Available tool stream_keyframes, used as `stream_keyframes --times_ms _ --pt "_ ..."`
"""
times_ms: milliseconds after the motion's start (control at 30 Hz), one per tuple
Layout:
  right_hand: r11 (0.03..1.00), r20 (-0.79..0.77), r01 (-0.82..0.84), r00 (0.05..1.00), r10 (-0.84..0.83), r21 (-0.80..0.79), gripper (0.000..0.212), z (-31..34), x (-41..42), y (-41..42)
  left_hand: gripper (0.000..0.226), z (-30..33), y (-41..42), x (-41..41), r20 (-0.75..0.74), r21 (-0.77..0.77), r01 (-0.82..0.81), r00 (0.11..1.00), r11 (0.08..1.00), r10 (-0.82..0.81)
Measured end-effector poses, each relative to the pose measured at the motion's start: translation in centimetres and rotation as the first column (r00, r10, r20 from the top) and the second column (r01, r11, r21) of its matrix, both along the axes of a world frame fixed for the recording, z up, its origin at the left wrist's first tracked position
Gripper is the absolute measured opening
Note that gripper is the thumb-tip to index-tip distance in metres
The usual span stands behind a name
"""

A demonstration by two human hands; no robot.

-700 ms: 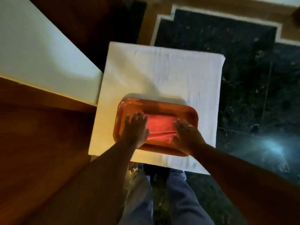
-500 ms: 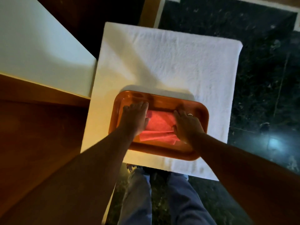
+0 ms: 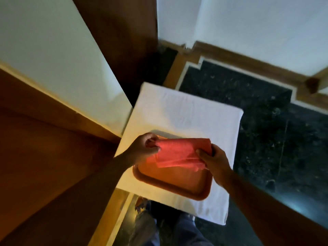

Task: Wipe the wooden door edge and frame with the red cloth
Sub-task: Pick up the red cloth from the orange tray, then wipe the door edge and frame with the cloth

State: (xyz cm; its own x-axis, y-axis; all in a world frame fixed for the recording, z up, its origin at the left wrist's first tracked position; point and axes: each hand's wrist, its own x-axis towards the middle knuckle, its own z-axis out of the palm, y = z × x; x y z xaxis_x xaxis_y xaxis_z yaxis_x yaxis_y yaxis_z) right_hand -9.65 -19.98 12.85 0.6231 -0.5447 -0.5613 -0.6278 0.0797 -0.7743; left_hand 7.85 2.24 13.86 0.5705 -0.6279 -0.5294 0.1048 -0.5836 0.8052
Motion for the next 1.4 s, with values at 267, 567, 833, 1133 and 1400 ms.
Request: stream_keyframes --times_ms 267,567,833,1133,1400 --pt "0.997 0.338 -0.063 0.940 0.044 0.045 0.023 19.3 6.6 3.8 0.020 20.7 5.1 0.9 0.017 -0.266 -0.432 0.892 0.862 0.452" --pt "0.951 0.653 -0.169 0.694 0.302 -0.259 0.007 38.8 17.7 14.8 0.011 42.5 18.1 1.3 0.374 -0.505 -0.475 0.632 0.721 0.679" --pt "0.945 0.735 -0.083 0.608 0.299 -0.316 0.008 48.0 23.6 26.7 0.010 50.2 26.8 3.6 0.538 -0.534 -0.468 0.455 0.705 0.710" --pt "0.962 0.861 0.083 0.471 0.193 -0.261 0.070 48.1 24.1 35.8 0.010 51.5 27.7 4.4 0.770 -0.345 -0.471 0.352 0.811 0.532" --pt "0.837 0.722 0.074 0.551 0.418 -0.541 0.087 47.6 25.3 37.6 0.055 60.6 27.0 6.6 0.889 0.028 -0.564 -0.363 0.825 -0.278"
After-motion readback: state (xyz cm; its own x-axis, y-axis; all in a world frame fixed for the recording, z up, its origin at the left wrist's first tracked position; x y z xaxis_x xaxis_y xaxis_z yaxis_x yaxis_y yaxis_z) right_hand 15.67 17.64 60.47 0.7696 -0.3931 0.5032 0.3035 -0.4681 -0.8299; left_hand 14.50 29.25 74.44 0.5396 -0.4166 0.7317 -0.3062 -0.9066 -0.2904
